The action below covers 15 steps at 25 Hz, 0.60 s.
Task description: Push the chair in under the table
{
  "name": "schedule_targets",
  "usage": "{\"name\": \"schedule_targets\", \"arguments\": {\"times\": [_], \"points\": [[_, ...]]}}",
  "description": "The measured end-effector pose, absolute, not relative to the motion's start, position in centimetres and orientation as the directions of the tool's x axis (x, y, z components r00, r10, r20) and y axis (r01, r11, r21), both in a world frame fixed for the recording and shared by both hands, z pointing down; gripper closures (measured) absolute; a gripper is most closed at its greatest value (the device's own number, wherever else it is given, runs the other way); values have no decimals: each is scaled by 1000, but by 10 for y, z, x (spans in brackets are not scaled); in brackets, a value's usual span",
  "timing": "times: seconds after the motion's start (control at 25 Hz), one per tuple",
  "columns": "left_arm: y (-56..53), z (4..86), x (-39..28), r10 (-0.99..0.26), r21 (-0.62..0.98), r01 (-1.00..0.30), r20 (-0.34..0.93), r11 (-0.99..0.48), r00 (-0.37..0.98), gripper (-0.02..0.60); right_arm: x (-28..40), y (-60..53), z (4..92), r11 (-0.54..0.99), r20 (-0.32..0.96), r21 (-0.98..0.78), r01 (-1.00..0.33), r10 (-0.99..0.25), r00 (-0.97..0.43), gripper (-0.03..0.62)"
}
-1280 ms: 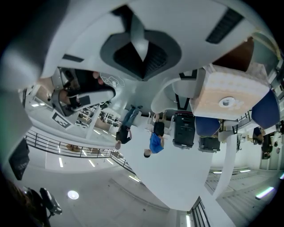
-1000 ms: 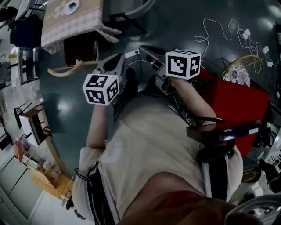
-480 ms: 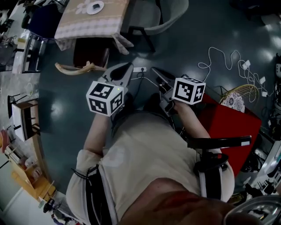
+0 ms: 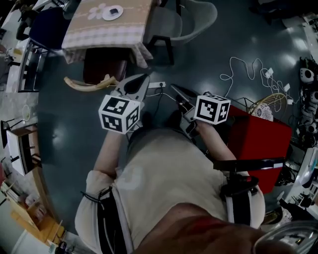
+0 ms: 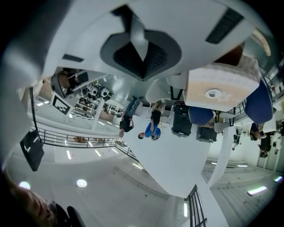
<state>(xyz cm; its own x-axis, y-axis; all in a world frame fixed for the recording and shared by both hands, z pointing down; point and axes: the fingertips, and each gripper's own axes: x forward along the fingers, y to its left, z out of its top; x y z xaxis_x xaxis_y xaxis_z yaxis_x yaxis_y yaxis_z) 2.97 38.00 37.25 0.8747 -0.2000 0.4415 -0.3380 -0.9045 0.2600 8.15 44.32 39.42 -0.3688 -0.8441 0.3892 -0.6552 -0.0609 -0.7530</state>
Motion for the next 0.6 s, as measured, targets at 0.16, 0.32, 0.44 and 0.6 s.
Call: {"name": "schedule_targets", "arguments": {"times": [0.16, 0.32, 0.44, 0.6], "points": [[362, 378, 15, -173, 285, -314, 427, -906, 888, 574, 64, 441, 402, -114, 415, -749, -652, -849, -328, 582], [361, 377, 34, -113, 305, -250, 404, -919, 908, 574, 73, 453, 401, -176, 448, -720, -671, -857, -256, 582], [372, 372, 64, -59, 287, -185, 397, -940, 916, 574, 96, 469, 394, -210, 445, -704, -678, -875, -192, 582], [395, 362, 108, -14, 240, -120, 401, -963, 916, 574, 137, 492, 385, -222, 426, -682, -697, -895, -132, 582]]}}
